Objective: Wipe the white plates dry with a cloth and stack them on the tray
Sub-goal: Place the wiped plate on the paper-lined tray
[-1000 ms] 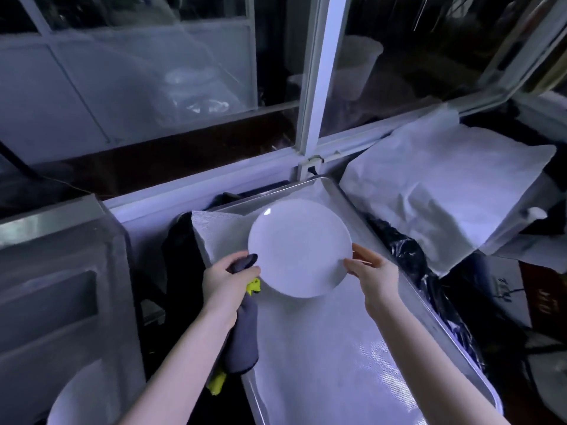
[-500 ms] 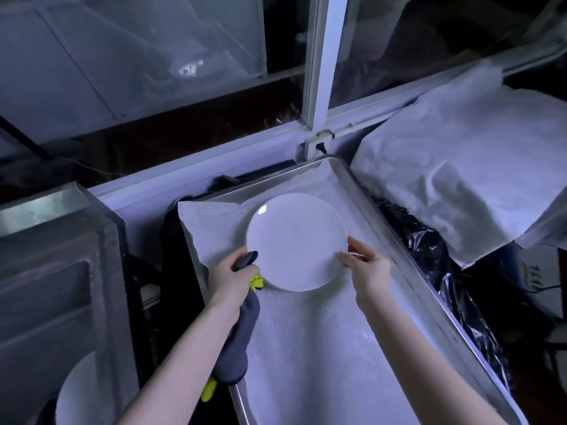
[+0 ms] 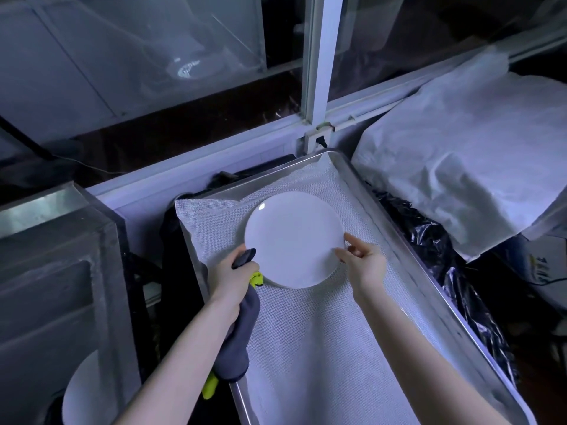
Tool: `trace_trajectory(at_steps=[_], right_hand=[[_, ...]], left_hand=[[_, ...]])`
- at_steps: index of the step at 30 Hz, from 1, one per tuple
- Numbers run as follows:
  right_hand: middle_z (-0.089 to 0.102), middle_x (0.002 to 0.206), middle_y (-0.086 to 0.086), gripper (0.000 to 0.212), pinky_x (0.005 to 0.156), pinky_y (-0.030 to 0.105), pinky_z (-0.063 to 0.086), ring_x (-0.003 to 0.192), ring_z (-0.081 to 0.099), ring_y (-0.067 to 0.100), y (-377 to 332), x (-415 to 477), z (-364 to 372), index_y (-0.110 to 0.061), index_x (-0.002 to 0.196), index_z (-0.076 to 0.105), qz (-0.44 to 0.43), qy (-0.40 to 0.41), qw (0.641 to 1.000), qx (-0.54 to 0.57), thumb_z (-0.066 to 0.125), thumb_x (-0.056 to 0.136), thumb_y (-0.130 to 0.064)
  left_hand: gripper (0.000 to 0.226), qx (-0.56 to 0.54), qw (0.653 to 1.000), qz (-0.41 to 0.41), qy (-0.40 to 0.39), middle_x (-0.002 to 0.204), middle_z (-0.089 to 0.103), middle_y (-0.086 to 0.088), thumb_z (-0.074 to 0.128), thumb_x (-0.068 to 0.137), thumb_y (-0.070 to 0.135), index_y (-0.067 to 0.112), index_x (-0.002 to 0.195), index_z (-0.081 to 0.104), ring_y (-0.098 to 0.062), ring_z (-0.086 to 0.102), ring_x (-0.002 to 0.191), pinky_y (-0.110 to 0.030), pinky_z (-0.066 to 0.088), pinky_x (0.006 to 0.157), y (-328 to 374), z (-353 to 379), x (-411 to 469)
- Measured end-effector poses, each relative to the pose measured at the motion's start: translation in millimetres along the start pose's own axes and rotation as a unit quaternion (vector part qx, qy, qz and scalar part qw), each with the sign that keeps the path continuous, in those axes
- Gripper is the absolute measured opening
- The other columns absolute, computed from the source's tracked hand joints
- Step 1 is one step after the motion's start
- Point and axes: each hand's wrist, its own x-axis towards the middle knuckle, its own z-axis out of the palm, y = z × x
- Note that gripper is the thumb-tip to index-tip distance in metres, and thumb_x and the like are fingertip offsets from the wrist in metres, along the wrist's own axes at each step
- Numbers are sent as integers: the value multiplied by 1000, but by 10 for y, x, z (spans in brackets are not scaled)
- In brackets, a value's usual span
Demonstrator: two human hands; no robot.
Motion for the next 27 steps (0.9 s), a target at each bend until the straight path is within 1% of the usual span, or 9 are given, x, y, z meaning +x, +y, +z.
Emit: trace_trajectory(at_steps=[3, 5, 9, 11, 12, 16, 20, 24, 27], right_hand=[[53, 65, 3, 38, 70, 32, 43, 66, 51, 21, 6, 2, -17, -20, 115, 75, -11, -8, 1000, -17, 73, 81, -4], [55, 65, 1, 38, 74, 37, 47, 67, 52, 21, 8, -11, -19, -20, 118, 74, -11, -6, 1000, -26, 73, 82, -6], [64, 85, 7, 46, 80, 39, 50, 77, 58, 21, -78, -118, -14, -18, 131, 65, -26, 18, 997, -68, 73, 86, -19], [63, 98, 9, 42, 83, 38, 48, 83, 59, 22, -183, -252, 0, -22, 129, 66, -55, 26, 994, -85, 73, 87, -24], [62, 100, 7, 36, 81, 36, 48, 85, 61, 23, -249, -352, 21, -24, 124, 68, -76, 7, 993, -84, 72, 88, -25], [65, 98, -5, 16, 74, 25, 49, 79, 62, 11, -509, -910, 244, -31, 104, 74, -136, -199, 968, -65, 73, 89, -28], [70, 106, -12, 30, 79, 11, 46, 94, 64, 3, -644, -1525, 644, -36, 112, 70, -179, -408, 889, -101, 79, 83, -38], [67, 115, -17, 54, 93, 10, 43, 109, 61, -4, -669, -2037, 1020, -27, 127, 63, -249, -471, 829, -173, 82, 79, -40], [72, 97, -4, 31, 82, 17, 46, 89, 64, 6, -652, -2410, 1287, -14, 110, 69, -314, -473, 803, -181, 79, 84, -29]], left_hand=[[44, -7, 1000, -11, -6, 78, 69, 25, 62, 79, -2, 42, 73, 70, 0, 62, 78, -11, 47, 72, 17, -18, -9], [38, -11, 1000, -17, -15, 88, 70, 22, 64, 80, 2, 39, 82, 69, -2, 64, 87, -17, 48, 79, 38, -25, -25], [29, -53, 998, -16, -10, 100, 72, 5, 70, 84, 9, 19, 111, 66, -8, 64, 89, -20, 47, 79, 64, -76, -84], [13, -88, 996, -11, 3, 83, 73, 4, 71, 85, 13, 15, 98, 70, -13, 63, 80, -22, 48, 73, 93, -165, -141], [3, -102, 995, -12, 13, 72, 70, 6, 72, 85, 15, 16, 87, 70, -13, 61, 74, -21, 48, 67, 118, -226, -183], [16, -182, 982, -18, 54, 57, 64, 6, 75, 85, 23, 15, 73, 69, -7, 59, 52, -15, 45, 48, 227, -530, -390], [22, -244, 967, 10, 78, 78, 72, -3, 70, 88, 35, 16, 77, 74, -16, 65, 71, -31, 49, 71, 308, -928, -691], [30, -273, 950, 41, 148, 79, 73, 1, 63, 91, 45, 25, 71, 74, -14, 64, 71, -30, 48, 70, 300, -1460, -961], [31, -310, 930, 57, 190, 77, 74, 1, 62, 91, 47, 27, 72, 75, -15, 66, 71, -31, 51, 71, 219, -1946, -1132]])
